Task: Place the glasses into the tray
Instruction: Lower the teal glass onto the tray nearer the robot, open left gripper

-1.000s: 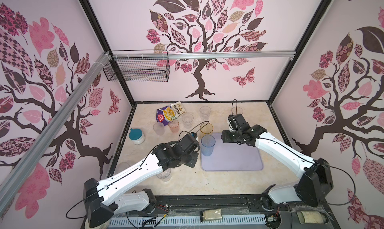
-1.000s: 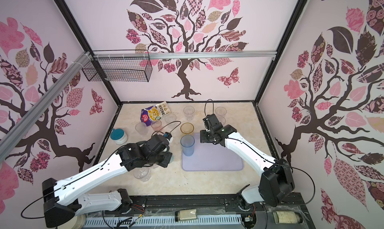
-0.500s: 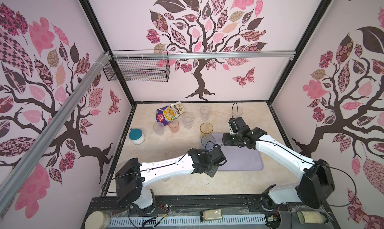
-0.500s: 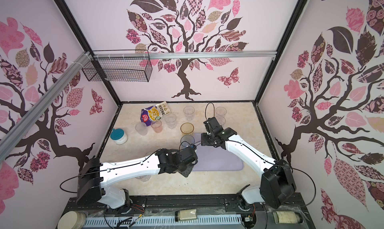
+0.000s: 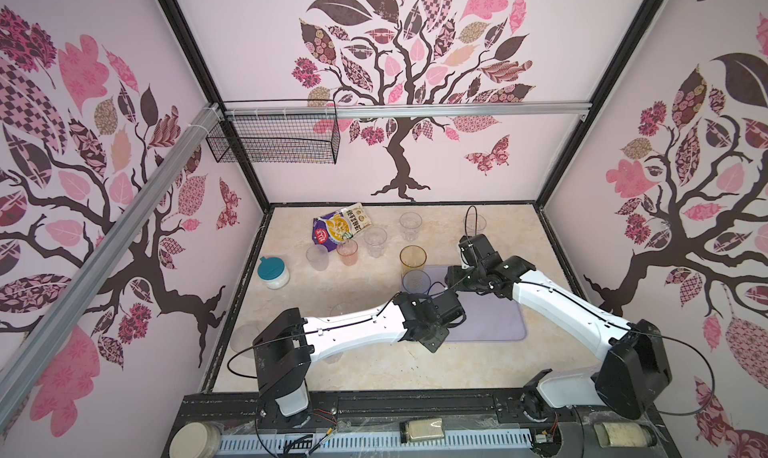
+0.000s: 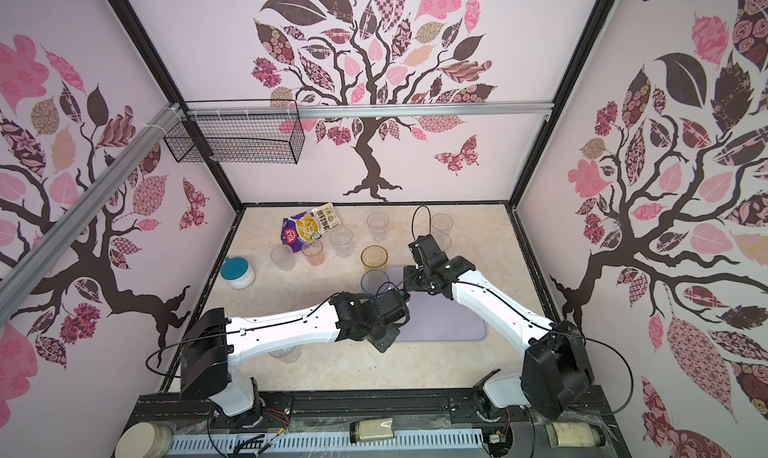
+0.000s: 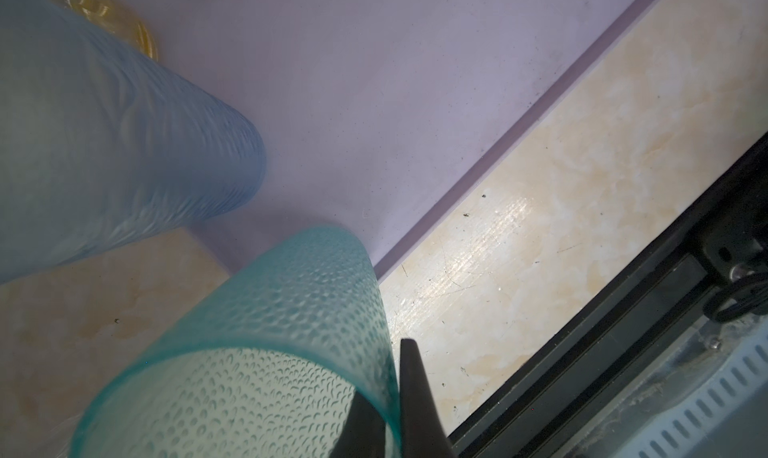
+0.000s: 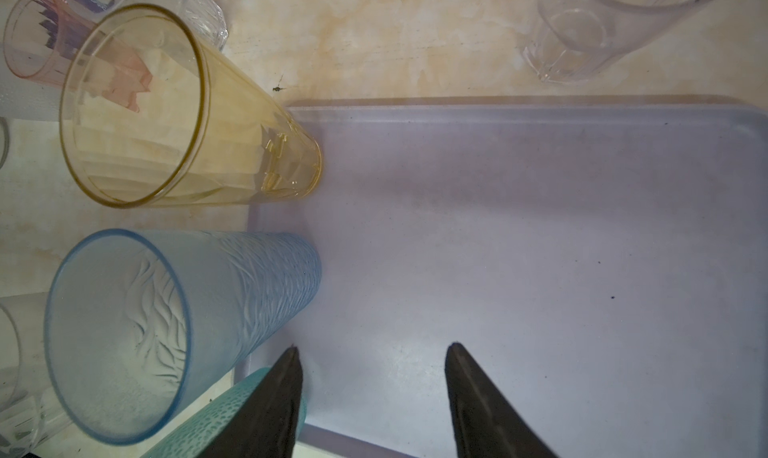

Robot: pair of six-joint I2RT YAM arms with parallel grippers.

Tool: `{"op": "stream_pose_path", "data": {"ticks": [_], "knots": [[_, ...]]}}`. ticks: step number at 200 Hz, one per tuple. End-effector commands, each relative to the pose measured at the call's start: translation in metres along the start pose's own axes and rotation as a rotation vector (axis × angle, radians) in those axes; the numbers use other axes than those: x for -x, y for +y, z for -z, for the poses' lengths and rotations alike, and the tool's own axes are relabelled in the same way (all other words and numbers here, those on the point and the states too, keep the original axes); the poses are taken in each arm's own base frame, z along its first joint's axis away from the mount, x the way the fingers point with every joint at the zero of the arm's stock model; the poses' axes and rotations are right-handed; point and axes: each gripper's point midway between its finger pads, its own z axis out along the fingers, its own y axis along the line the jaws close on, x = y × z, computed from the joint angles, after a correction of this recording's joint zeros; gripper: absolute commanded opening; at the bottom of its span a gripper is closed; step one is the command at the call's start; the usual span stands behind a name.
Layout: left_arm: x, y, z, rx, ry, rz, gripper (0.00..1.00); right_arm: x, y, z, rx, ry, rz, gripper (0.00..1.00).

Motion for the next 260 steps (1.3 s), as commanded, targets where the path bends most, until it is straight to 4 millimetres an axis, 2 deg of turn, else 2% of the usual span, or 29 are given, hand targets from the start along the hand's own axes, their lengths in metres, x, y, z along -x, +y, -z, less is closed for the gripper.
{"op": "stream_pose_path", "data": {"ticks": [1, 24, 39, 77, 115, 171, 207, 260], "knots": [[0.008, -0.004, 0.002, -0.035, 0.008, -0.040, 0.00, 0.002, -0.003, 0.011, -0.003, -0.033, -0.001, 0.58], [0.009, 0.003, -0.001, -0.041, 0.022, -0.029, 0.00, 0.000, -0.003, 0.009, -0.003, -0.029, -0.003, 0.58], [0.009, 0.006, -0.002, -0.056, 0.036, -0.019, 0.03, 0.000, -0.003, 0.008, -0.001, -0.026, -0.004, 0.58], [0.012, 0.001, 0.000, -0.103, 0.036, -0.035, 0.20, 0.001, -0.002, 0.008, -0.001, -0.026, -0.003, 0.58], [0.012, -0.002, 0.001, -0.121, 0.042, -0.047, 0.29, 0.002, -0.002, 0.009, 0.002, -0.028, -0.004, 0.58], [0.027, -0.003, 0.022, -0.131, -0.031, -0.054, 0.38, 0.004, -0.002, 0.011, -0.002, -0.031, -0.003, 0.58], [0.036, 0.012, 0.038, -0.057, -0.097, -0.054, 0.42, 0.014, 0.001, 0.021, -0.002, -0.058, 0.005, 0.59], [0.058, 0.027, 0.064, 0.011, -0.235, -0.022, 0.42, 0.033, -0.003, 0.037, -0.010, -0.103, -0.006, 0.59]]}}
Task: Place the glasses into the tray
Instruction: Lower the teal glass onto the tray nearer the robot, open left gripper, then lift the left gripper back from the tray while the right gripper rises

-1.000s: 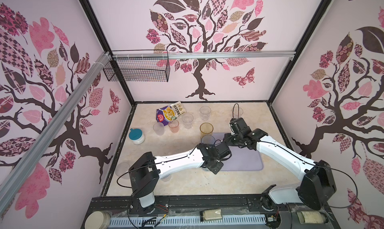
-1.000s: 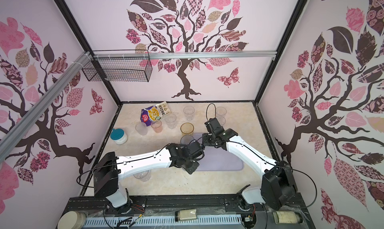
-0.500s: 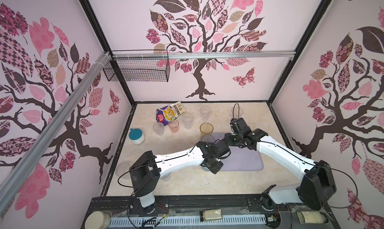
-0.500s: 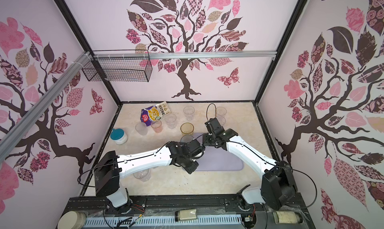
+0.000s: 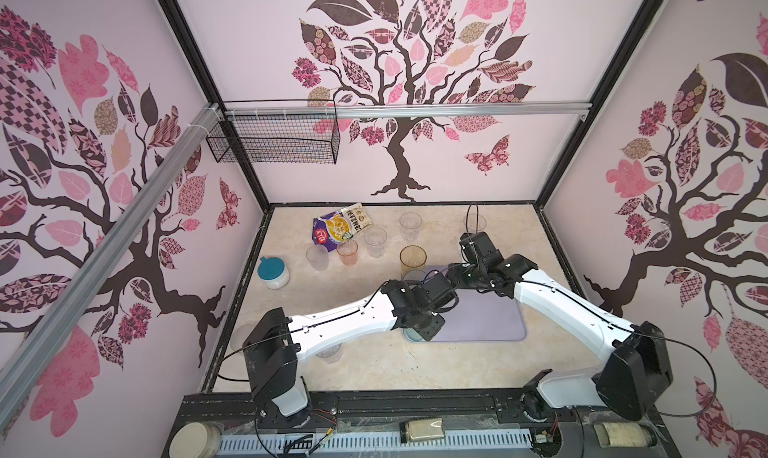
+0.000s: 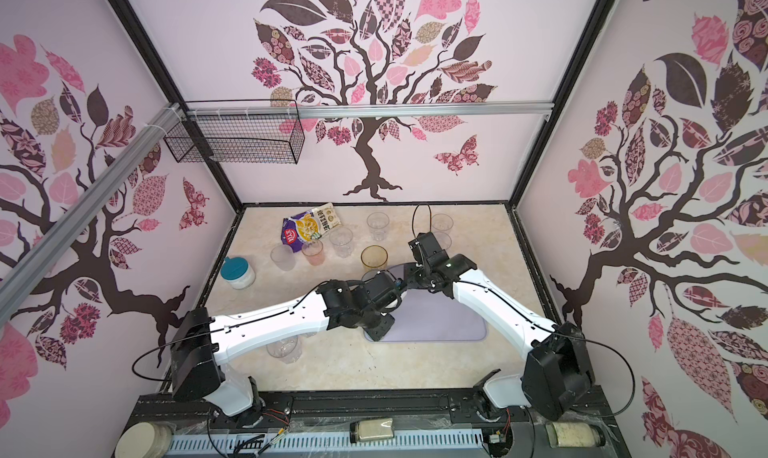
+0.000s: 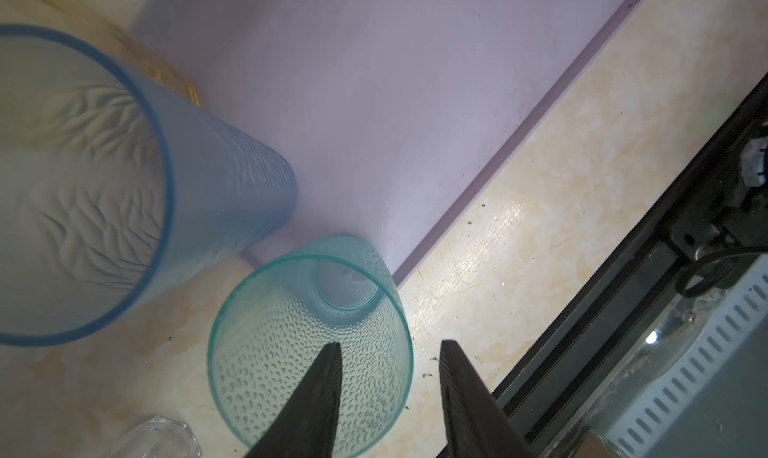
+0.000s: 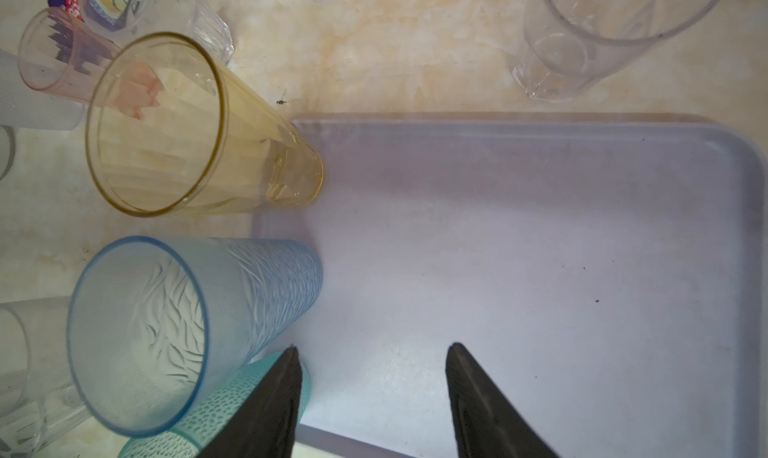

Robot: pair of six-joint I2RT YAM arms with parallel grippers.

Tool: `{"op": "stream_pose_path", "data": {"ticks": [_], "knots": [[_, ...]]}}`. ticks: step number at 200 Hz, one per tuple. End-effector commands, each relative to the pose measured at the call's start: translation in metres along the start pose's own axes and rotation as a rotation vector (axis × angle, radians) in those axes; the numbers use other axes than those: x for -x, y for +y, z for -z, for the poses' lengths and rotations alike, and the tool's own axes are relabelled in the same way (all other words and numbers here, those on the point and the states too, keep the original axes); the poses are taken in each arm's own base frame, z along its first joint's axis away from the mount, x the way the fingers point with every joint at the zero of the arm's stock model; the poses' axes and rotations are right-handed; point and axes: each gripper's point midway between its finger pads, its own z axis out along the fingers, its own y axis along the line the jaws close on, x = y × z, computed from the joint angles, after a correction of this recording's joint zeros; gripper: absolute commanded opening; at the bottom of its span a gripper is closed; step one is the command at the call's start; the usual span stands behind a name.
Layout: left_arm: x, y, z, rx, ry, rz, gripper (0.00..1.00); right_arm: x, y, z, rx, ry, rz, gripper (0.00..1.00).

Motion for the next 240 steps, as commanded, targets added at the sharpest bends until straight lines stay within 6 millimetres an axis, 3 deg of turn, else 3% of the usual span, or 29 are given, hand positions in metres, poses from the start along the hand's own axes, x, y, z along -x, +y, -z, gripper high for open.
{"op": "stream_pose_path", "data": {"ticks": [1, 33, 70, 85, 117, 155, 201, 224, 240], "knots": [[0.037, 0.007, 0.030, 0.033, -0.156, 0.020, 0.42, 0.020, -0.003, 0.026, 0.000, -0.068, -0.006, 0.59], [0.057, 0.028, 0.064, 0.086, -0.292, 0.055, 0.42, 0.037, -0.014, 0.042, 0.010, -0.112, -0.049, 0.60], [0.060, 0.084, 0.103, 0.280, -0.419, 0.115, 0.43, 0.052, -0.033, 0.055, 0.001, -0.165, -0.110, 0.60], [0.053, 0.110, 0.118, 0.383, -0.456, 0.147, 0.49, 0.055, -0.036, 0.060, -0.001, -0.181, -0.124, 0.61], [0.022, 0.173, 0.133, 0.505, -0.473, 0.302, 0.56, 0.060, -0.038, 0.063, -0.006, -0.213, -0.146, 0.62], [-0.030, 0.234, 0.147, 0.574, -0.486, 0.538, 0.60, 0.053, -0.039, 0.044, 0.004, -0.195, -0.167, 0.62], [-0.078, 0.256, 0.139, 0.482, -0.491, 0.793, 0.62, 0.035, -0.025, 0.027, 0.084, -0.109, -0.201, 0.62], [-0.099, 0.267, 0.131, 0.497, -0.451, 0.894, 0.66, 0.038, -0.015, 0.038, 0.068, -0.133, -0.169, 0.61], [-0.107, 0.274, 0.131, 0.492, -0.429, 0.953, 0.69, 0.042, 0.012, 0.054, 0.045, -0.169, -0.061, 0.61]]}}
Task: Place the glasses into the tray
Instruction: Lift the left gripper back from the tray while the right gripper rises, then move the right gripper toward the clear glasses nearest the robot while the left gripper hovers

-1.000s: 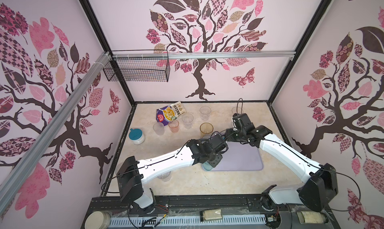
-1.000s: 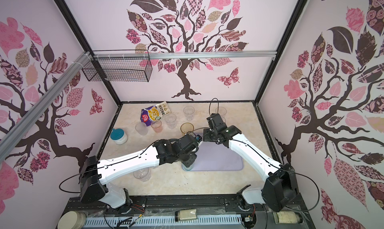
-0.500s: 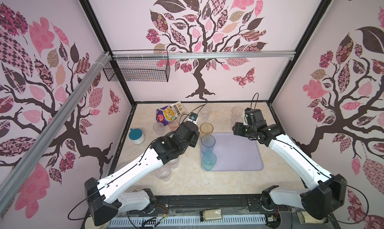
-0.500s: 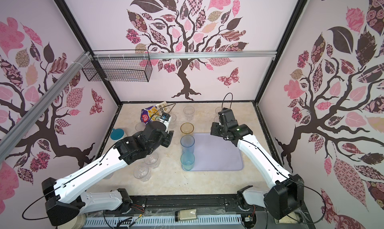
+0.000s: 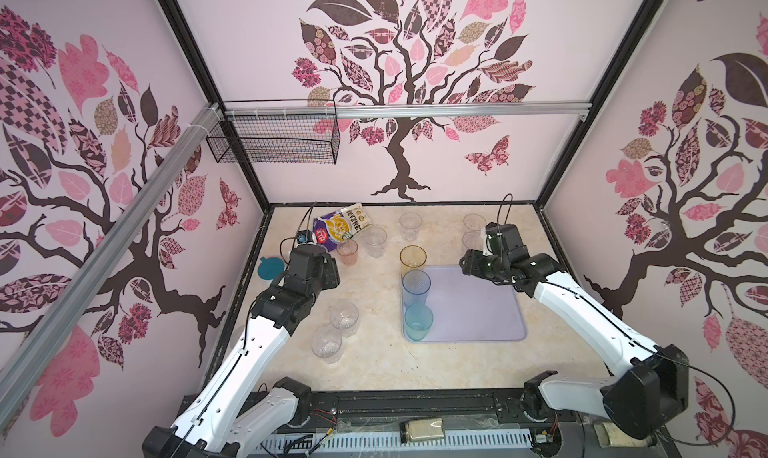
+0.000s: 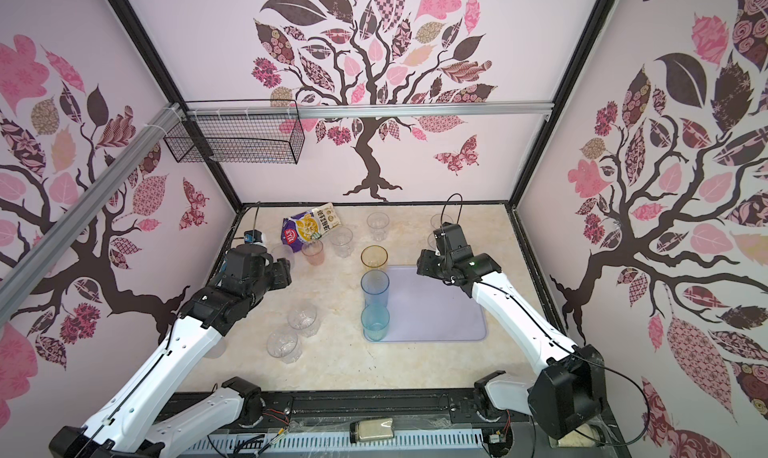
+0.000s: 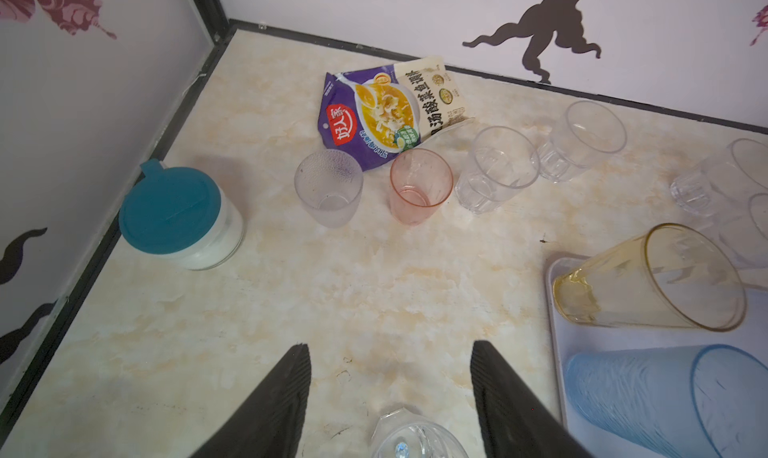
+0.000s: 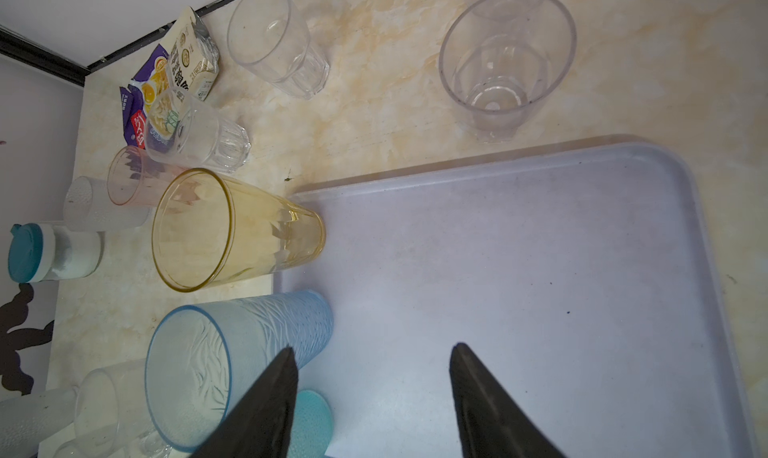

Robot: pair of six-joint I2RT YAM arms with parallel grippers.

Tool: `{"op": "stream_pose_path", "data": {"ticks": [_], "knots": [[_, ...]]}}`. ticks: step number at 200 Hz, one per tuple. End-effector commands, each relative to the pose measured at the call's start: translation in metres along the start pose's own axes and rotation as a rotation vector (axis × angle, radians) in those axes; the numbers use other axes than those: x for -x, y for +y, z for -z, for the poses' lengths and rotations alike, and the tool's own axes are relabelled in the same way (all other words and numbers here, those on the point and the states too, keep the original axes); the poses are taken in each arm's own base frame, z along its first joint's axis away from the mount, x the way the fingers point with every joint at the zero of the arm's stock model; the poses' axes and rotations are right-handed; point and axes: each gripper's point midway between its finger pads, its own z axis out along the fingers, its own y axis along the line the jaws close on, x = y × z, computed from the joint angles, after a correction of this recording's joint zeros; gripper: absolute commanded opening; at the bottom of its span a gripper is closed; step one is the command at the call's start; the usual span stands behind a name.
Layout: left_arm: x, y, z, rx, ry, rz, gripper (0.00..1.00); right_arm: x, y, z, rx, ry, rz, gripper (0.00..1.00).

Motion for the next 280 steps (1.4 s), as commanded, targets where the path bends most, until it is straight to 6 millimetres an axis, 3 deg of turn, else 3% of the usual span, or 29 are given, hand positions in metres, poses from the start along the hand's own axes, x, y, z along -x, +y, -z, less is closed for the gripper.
{"op": "stream_pose_path", "data": {"ticks": [1, 34, 61, 100, 118, 158, 216, 280], "knots": [[-0.014, 0.008, -0.008, 0.000, 0.073, 0.097, 0.69, 0.007, 0.039, 0.022, 0.010, -0.050, 0.103, 0.61], [-0.001, 0.022, -0.002, 0.066, 0.038, 0.114, 0.75, -0.017, 0.116, 0.033, 0.069, -0.039, 0.299, 0.61], [0.007, 0.036, 0.006, 0.118, -0.026, 0.113, 0.77, -0.049, 0.178, 0.028, 0.139, 0.024, 0.463, 0.59], [-0.006, 0.079, 0.013, 0.333, -0.084, 0.110, 0.81, -0.098, 0.232, 0.003, 0.274, 0.157, 0.508, 0.59], [-0.015, 0.089, 0.010, 0.394, -0.069, 0.128, 0.83, -0.115, 0.242, -0.016, 0.294, 0.212, 0.500, 0.59], [-0.033, 0.084, -0.006, 0.353, -0.029, 0.130, 0.83, -0.141, 0.253, -0.055, 0.283, 0.295, 0.496, 0.60], [-0.045, 0.080, -0.015, 0.323, -0.007, 0.130, 0.83, -0.168, 0.267, -0.090, 0.267, 0.361, 0.541, 0.58], [-0.045, 0.078, -0.017, 0.314, -0.006, 0.123, 0.83, -0.181, 0.275, -0.116, 0.228, 0.386, 0.591, 0.54]]}}
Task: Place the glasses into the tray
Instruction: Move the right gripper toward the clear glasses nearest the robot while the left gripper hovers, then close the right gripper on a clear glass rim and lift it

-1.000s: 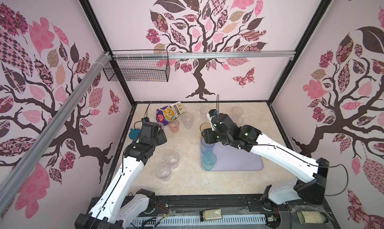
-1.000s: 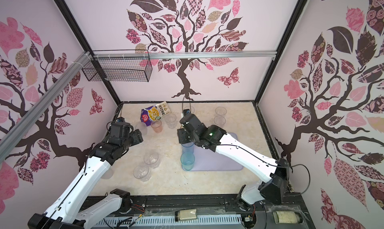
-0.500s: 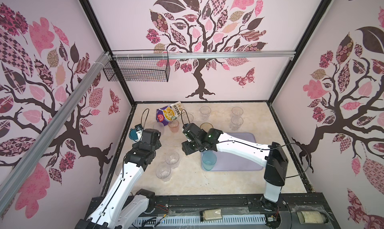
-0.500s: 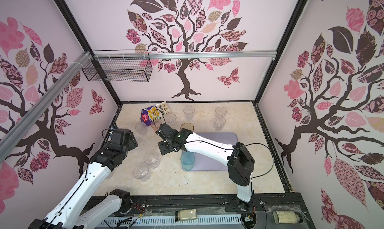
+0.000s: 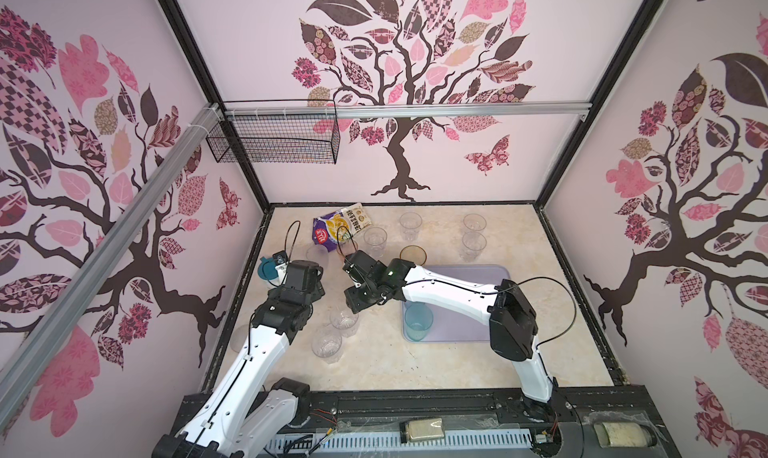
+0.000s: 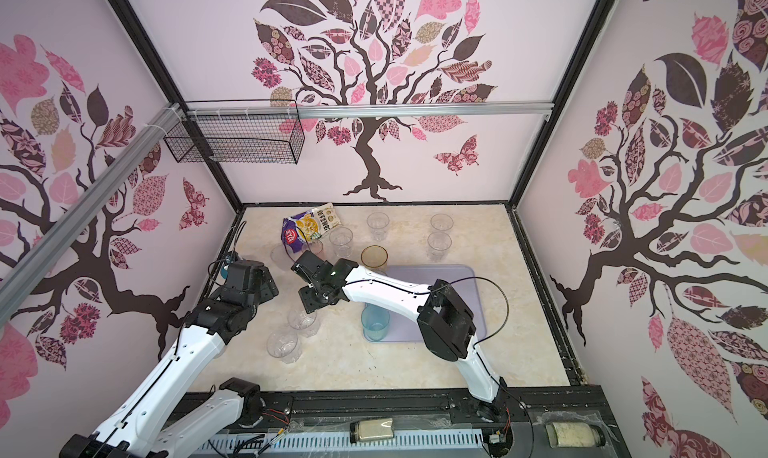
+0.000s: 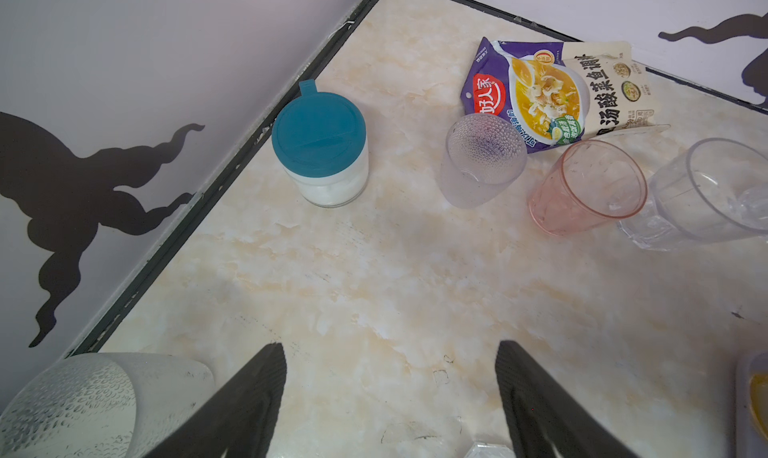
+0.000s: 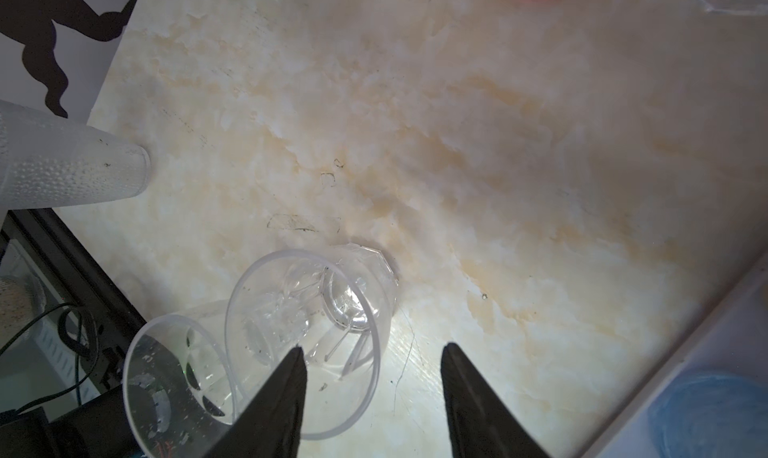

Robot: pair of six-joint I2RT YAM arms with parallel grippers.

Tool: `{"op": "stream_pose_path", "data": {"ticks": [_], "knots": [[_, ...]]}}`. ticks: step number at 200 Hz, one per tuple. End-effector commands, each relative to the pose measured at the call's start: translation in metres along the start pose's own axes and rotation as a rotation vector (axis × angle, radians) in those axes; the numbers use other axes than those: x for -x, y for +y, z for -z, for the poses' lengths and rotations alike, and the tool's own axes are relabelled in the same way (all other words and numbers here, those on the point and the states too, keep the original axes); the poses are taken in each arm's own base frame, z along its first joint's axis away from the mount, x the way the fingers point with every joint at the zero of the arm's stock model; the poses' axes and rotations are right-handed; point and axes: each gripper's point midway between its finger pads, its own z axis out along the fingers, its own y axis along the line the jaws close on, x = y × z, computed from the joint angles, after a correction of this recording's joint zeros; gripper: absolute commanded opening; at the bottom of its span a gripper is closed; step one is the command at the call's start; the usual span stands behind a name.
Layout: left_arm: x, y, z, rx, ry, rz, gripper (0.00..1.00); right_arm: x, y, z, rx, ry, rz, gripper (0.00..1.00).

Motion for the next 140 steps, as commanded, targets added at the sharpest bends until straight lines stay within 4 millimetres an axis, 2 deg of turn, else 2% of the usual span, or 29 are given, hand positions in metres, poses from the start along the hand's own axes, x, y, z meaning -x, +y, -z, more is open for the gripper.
{"op": "stream_pose_path", "data": {"ticks": [1, 48, 92, 140], "knots": [[-0.006, 0.000, -0.005, 0.002, 0.006, 0.002, 0.83, -0.008, -0.003, -0.017, -0.037, 0.047, 0.028, 0.54], [-0.004, -0.001, -0.006, -0.003, 0.000, -0.001, 0.82, -0.014, -0.008, -0.032, -0.064, 0.069, 0.037, 0.49], [-0.004, -0.002, -0.006, -0.007, 0.001, -0.005, 0.82, -0.016, -0.009, -0.039, -0.073, 0.076, 0.044, 0.32], [-0.003, -0.001, -0.006, 0.000, -0.007, -0.010, 0.81, -0.010, -0.006, -0.030, -0.065, 0.054, 0.041, 0.14]]}}
